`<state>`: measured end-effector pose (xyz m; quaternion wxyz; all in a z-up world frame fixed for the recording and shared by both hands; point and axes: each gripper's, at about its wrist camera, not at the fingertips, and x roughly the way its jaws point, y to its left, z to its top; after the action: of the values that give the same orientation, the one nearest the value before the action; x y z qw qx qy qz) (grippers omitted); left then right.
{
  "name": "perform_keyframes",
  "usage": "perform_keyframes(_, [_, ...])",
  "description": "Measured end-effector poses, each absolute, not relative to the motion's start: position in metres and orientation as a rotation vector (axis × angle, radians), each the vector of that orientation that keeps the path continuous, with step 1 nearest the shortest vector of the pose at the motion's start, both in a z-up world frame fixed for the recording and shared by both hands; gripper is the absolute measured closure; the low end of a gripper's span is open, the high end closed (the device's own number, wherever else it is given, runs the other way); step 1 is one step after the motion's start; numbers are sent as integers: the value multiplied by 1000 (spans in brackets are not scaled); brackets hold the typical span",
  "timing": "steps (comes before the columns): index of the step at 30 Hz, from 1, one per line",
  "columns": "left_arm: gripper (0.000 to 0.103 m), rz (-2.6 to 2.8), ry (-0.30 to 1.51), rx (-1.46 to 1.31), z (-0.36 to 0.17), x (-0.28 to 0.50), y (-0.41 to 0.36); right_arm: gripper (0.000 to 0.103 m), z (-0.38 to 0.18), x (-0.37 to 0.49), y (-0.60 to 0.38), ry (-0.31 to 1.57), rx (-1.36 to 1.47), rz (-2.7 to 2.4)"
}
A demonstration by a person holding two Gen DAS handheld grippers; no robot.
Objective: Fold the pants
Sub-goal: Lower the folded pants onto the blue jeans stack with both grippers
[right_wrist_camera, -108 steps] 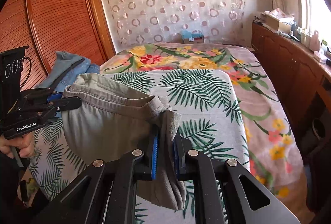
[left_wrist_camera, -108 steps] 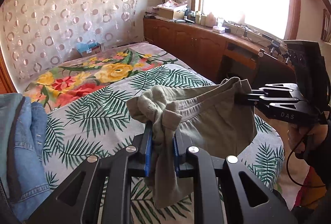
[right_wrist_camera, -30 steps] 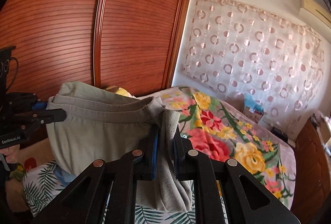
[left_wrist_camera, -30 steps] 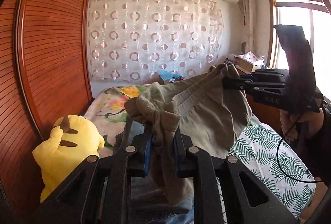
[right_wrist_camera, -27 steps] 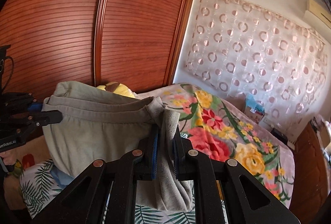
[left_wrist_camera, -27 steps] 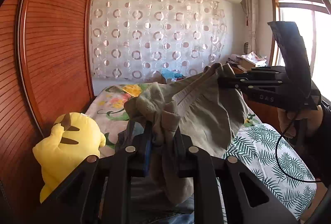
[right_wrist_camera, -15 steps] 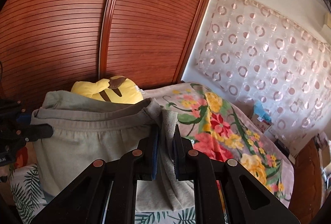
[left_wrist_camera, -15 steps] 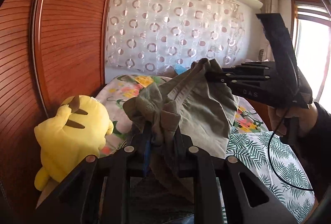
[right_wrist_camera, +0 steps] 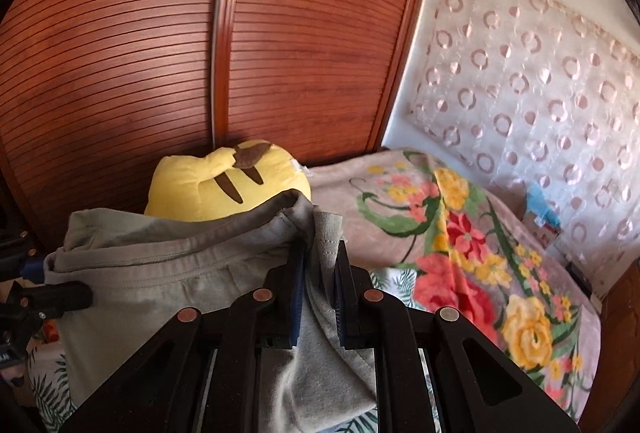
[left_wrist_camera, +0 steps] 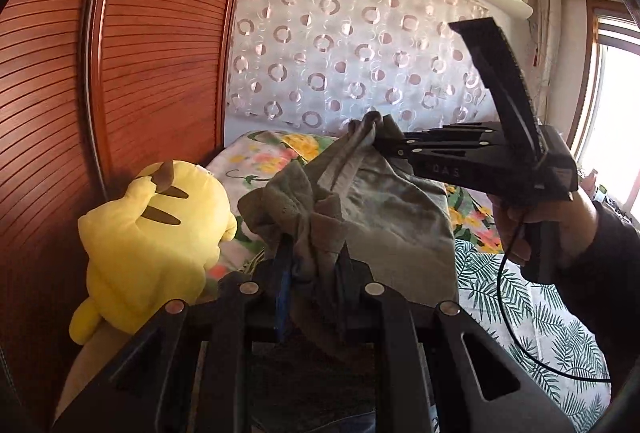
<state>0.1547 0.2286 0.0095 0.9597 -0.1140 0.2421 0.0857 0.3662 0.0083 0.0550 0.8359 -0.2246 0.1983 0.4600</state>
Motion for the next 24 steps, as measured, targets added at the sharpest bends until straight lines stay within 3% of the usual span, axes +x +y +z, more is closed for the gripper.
perform_keyframes(4, [84,173,491,-234,11,154,229,83,64,369,-8,428,-411,1008])
perform_keyframes(6, [84,172,492,-234,11,155,230,69,72,368,-16,413,-387,1000])
perform_keyframes(7, [84,174,491,-234,11,155,230,68,76,366,-22,399,-363,1000])
perform_keyframes(18, [84,218,530,-226,-2,159,234,67,57,344,-35,436,-399,1084])
perform_keyframes(24, [84,236,575,-235,-20,165,243,67,49,375,-17,498,-391,1082])
